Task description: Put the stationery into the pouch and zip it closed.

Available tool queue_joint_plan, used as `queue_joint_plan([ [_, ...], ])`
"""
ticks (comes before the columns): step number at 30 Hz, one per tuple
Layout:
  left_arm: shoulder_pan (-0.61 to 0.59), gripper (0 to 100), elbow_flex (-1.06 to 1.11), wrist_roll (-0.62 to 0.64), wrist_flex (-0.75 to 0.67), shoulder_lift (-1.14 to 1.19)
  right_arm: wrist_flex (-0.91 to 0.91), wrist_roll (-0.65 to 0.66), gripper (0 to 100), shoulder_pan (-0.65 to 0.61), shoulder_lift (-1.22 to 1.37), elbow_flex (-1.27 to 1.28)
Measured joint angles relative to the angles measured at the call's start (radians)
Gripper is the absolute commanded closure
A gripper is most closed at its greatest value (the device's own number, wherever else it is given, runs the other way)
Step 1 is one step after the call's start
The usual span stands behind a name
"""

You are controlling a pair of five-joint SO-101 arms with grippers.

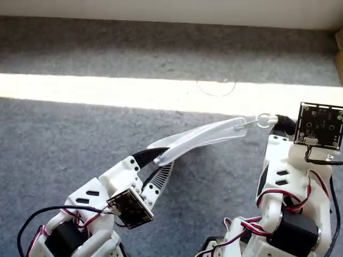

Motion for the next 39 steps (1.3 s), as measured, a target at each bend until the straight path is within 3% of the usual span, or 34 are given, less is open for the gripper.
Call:
queue_joint_plan([
  [12, -0.048, 99, -0.002, 0.000, 0.000, 0.000, -0.029, 0.000, 98.1, 0.000, -0.002, 0.035],
  [18, -0.063, 99, 0.000, 0.003, 0.008, -0.002, -0.034, -0.006, 82.4, 0.015, 0.002, 0.031],
  [22, -0.095, 99, 0.002, 0.003, 0.009, -0.005, -0.026, -0.005, 80.0, 0.021, 0.000, 0.032],
  [30, -0.117, 99, 0.014, 0.005, 0.009, -0.014, 0.006, -0.005, 80.0, -0.086, 0.000, 0.032],
  [39, -0.264, 99, 0.054, 0.006, -0.077, -0.015, 0.015, -0.006, 79.6, -0.178, 0.000, 0.068],
])
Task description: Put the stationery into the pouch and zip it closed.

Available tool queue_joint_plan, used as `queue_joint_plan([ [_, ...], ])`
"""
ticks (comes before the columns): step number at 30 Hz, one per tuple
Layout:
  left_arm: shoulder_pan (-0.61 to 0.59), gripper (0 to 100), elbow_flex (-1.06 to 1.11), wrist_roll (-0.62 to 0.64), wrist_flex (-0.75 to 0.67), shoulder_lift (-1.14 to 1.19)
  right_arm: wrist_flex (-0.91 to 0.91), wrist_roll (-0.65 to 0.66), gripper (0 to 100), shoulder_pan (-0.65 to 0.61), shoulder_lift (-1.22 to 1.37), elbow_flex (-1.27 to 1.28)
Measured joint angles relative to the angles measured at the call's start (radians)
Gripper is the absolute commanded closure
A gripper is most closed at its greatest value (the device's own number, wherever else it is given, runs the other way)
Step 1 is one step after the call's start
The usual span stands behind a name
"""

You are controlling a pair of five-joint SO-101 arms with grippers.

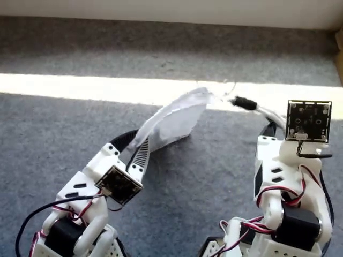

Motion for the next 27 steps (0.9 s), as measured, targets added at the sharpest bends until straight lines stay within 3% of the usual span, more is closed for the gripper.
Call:
queue_joint_plan([
  [12, -0.186, 99, 0.002, 0.000, -0.040, 0.002, 0.110, -0.002, 79.6, -0.319, 0.000, 0.005],
  [19, -0.242, 99, 0.003, 0.000, -0.061, 0.002, 0.048, -0.002, 79.9, -0.342, 0.008, 0.126],
  [27, -0.186, 96, 0.038, -0.003, -0.072, -0.009, 0.023, -0.002, 80.0, -0.344, 0.008, 0.137],
])
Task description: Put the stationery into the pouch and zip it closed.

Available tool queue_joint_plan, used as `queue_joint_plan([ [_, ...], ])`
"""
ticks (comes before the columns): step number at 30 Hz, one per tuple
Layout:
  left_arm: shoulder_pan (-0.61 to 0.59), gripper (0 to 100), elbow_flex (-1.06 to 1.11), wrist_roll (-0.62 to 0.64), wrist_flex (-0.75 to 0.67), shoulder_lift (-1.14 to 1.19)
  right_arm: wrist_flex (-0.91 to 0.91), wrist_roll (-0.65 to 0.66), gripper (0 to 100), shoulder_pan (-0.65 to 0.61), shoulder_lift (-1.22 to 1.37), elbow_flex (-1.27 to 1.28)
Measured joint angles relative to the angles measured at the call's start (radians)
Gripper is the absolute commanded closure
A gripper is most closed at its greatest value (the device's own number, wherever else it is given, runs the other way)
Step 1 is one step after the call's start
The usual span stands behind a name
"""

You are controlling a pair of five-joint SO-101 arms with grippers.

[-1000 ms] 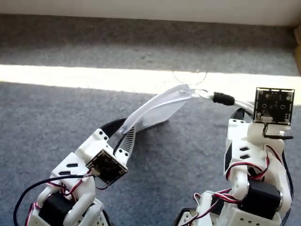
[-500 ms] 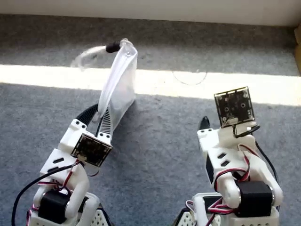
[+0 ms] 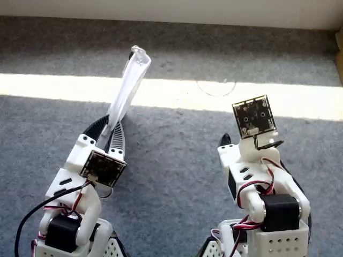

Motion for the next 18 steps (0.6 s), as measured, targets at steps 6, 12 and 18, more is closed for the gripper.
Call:
queue_joint_plan([
  [6, 0.032, 88, 0.002, 0.000, 0.000, 0.003, -0.002, 0.000, 80.0, 0.000, 0.000, 0.000],
  [12, 0.034, 79, 0.002, 0.178, -0.002, 0.002, -0.002, 0.000, 80.0, 0.000, 0.000, 0.000],
  [18, 0.034, 76, -0.008, 0.388, 0.026, 0.003, -0.006, 0.000, 80.0, 0.000, 0.000, 0.000],
])
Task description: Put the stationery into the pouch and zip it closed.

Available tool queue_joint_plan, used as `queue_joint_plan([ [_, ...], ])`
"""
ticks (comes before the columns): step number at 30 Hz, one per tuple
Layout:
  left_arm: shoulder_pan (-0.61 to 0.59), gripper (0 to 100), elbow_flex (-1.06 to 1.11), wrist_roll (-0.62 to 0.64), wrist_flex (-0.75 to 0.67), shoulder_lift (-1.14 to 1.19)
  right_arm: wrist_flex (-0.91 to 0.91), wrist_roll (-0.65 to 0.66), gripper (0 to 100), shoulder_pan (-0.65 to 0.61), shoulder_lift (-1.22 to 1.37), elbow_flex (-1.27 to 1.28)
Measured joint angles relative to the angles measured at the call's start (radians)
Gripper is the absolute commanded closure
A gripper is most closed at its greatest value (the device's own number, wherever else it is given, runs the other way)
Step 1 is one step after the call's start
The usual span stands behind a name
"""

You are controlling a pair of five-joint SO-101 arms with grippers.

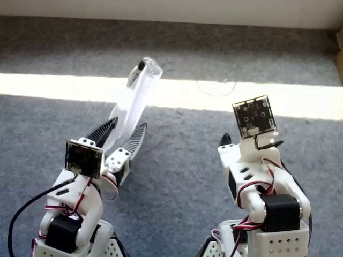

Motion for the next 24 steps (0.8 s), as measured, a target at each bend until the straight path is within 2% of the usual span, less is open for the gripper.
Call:
queue_joint_plan([
  [7, 0.029, 76, -0.118, 0.086, 0.144, -0.014, -0.015, 0.000, 80.0, 0.000, 0.000, 0.023],
  [20, 0.029, 76, -0.141, 0.094, 0.155, -0.014, -0.015, 0.000, 80.0, 0.000, 0.000, 0.023],
  [24, 0.026, 76, -0.201, 0.153, 0.203, -0.014, -0.015, 0.000, 80.0, 0.000, 0.000, 0.023],
])
